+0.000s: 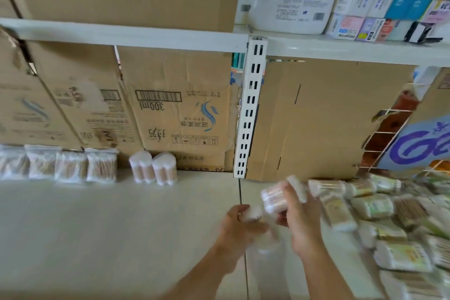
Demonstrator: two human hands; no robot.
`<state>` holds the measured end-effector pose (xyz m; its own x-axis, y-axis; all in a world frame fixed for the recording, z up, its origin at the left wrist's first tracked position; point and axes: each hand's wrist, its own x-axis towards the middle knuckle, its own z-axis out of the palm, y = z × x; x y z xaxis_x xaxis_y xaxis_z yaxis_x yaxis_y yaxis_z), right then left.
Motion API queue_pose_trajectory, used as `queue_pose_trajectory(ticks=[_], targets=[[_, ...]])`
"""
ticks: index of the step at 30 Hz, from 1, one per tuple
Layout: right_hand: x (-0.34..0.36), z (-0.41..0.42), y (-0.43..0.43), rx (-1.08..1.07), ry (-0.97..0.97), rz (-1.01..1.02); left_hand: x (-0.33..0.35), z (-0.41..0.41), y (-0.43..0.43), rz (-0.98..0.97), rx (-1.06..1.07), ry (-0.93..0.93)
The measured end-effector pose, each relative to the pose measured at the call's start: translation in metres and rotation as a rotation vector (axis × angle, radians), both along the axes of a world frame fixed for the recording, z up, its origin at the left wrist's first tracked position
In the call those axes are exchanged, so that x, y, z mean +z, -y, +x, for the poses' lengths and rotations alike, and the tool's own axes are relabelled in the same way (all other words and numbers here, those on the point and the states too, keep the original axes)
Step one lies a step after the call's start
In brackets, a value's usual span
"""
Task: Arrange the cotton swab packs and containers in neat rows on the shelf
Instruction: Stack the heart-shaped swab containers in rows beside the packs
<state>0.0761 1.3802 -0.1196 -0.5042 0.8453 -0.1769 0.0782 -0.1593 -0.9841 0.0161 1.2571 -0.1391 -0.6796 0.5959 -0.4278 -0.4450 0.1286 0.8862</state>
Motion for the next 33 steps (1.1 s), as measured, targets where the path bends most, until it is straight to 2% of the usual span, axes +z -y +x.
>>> queue_pose_trajectory(ticks=[2,4,13,17,23,28,33], targets=[[-0.009,-0.014,0.014,0.090,0.167,0.158,0.005,-0.027,0.028,-0.025,0.082,-0.127],[-0.015,-0.029,0.030,0.137,0.278,0.220,0.010,-0.052,0.053,-0.025,0.137,-0.209],[-0.009,-0.073,0.085,0.382,0.462,0.402,0.001,-0.101,0.116,-0.149,0.167,-0.487],[-0.009,-0.073,0.086,0.446,0.480,0.335,-0.005,-0.105,0.126,-0.162,0.120,-0.518],[-0.007,-0.066,0.074,0.700,0.528,0.305,-0.018,-0.107,0.133,-0.165,0.064,-0.542],[-0.008,-0.073,0.072,0.681,0.491,0.462,-0.016,-0.113,0.120,-0.207,0.021,-0.629],[-0.010,-0.089,0.076,0.578,0.413,0.478,-0.008,-0.113,0.098,-0.175,0.109,-0.645]])
